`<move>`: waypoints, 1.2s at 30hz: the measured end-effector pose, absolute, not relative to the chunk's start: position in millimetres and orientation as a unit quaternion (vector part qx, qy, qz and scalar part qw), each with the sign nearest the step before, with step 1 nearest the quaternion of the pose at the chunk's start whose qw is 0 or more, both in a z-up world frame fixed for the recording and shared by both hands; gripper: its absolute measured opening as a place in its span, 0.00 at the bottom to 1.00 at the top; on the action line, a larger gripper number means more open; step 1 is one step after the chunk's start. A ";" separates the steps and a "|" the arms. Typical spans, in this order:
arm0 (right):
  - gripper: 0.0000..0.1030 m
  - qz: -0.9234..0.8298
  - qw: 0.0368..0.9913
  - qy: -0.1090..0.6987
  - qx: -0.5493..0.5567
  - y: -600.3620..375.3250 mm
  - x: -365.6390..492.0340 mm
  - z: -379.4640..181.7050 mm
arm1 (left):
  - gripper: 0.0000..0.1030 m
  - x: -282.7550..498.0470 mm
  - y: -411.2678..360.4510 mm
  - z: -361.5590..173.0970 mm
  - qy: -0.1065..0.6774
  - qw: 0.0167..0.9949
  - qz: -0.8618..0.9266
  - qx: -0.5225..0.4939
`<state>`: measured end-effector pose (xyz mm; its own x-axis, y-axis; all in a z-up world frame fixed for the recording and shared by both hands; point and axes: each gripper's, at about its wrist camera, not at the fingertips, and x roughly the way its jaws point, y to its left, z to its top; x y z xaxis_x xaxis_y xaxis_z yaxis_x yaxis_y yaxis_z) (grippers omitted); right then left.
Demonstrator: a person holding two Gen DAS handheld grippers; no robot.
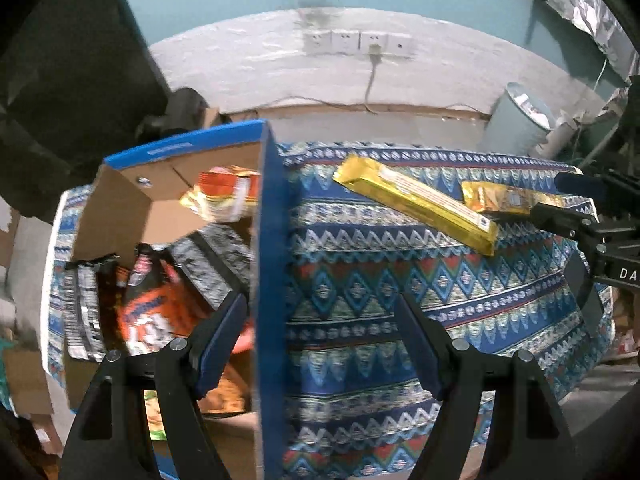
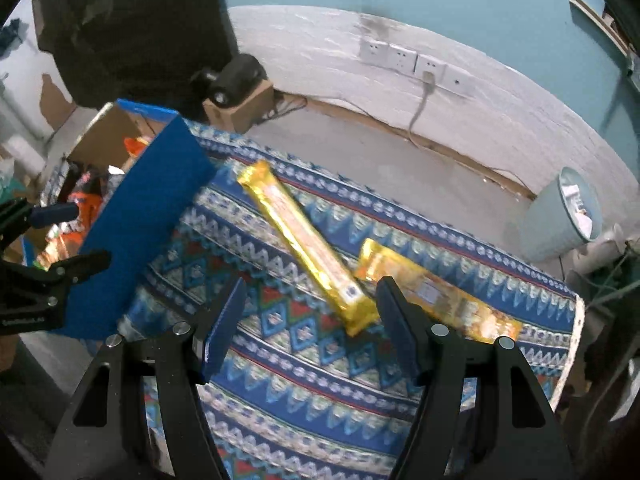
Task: Organize snacks
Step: 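Move both grippers back toward the two yellow bars on the cloth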
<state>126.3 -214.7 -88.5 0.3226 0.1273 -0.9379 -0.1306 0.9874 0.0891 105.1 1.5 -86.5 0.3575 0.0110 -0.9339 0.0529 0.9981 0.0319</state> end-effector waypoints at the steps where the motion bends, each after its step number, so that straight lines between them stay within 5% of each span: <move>1: 0.66 0.082 0.811 0.579 -0.007 -219.9 126.3 -89.5 | 0.75 106.0 -0.8 -89.2 0.570 0.821 -0.014 0.023; 36: 0.66 0.101 0.733 0.653 -0.162 -329.9 145.4 -221.1 | 0.75 155.0 -47.5 -173.9 0.649 0.760 -0.032 -0.008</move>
<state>145.4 -329.9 -221.1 0.1258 -0.0634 -0.9900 -0.3604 0.9268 -0.1051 155.0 -47.5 -173.9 0.1549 -0.0592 -0.9862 0.0376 0.9978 -0.0540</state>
